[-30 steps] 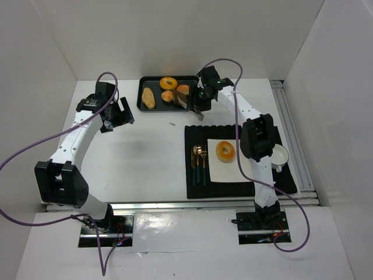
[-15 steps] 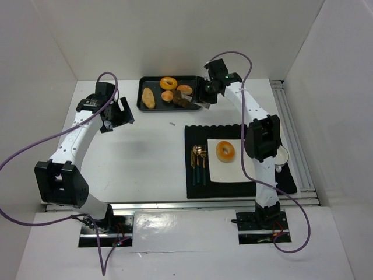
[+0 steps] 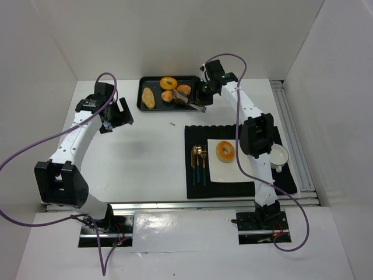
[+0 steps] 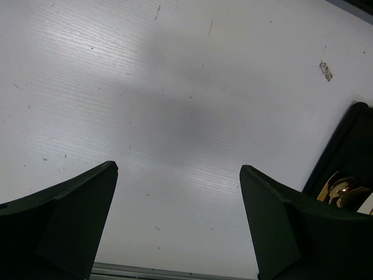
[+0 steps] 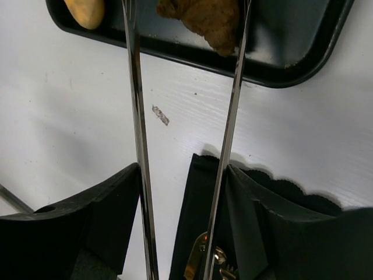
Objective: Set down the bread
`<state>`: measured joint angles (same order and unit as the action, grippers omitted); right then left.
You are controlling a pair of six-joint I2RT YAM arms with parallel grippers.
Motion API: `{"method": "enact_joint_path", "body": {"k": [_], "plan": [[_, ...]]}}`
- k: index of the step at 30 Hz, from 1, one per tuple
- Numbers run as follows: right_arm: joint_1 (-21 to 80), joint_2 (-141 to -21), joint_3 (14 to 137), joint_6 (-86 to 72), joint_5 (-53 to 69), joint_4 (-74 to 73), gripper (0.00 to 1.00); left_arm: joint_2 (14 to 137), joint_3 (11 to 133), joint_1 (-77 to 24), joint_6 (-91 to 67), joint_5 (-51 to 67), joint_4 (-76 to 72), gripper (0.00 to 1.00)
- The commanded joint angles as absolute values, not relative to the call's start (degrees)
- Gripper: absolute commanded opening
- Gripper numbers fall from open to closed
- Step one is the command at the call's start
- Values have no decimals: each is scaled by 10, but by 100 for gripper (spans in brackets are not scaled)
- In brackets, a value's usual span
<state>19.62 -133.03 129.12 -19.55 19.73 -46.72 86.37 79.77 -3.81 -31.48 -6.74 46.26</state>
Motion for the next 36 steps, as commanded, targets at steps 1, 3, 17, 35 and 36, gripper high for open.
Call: {"method": "enact_joint_path", "body": {"k": [1, 3, 17, 35, 36], "plan": [[200, -1332, 1316, -185, 195, -490, 66, 840, 802, -34, -308, -59, 456, 100], [200, -1332, 1316, -185, 189, -484, 66, 840, 802, -34, -308, -59, 456, 100], [200, -1317, 1317, -169, 173, -501, 36, 840, 792, -34, -314, -64, 451, 100], [169, -933, 986, -156, 38, -554, 33, 830, 802, -34, -308, -33, 440, 100], [159, -872, 955, -162, 12, -563, 33, 830, 802, -34, -308, -28, 440, 100]]}}
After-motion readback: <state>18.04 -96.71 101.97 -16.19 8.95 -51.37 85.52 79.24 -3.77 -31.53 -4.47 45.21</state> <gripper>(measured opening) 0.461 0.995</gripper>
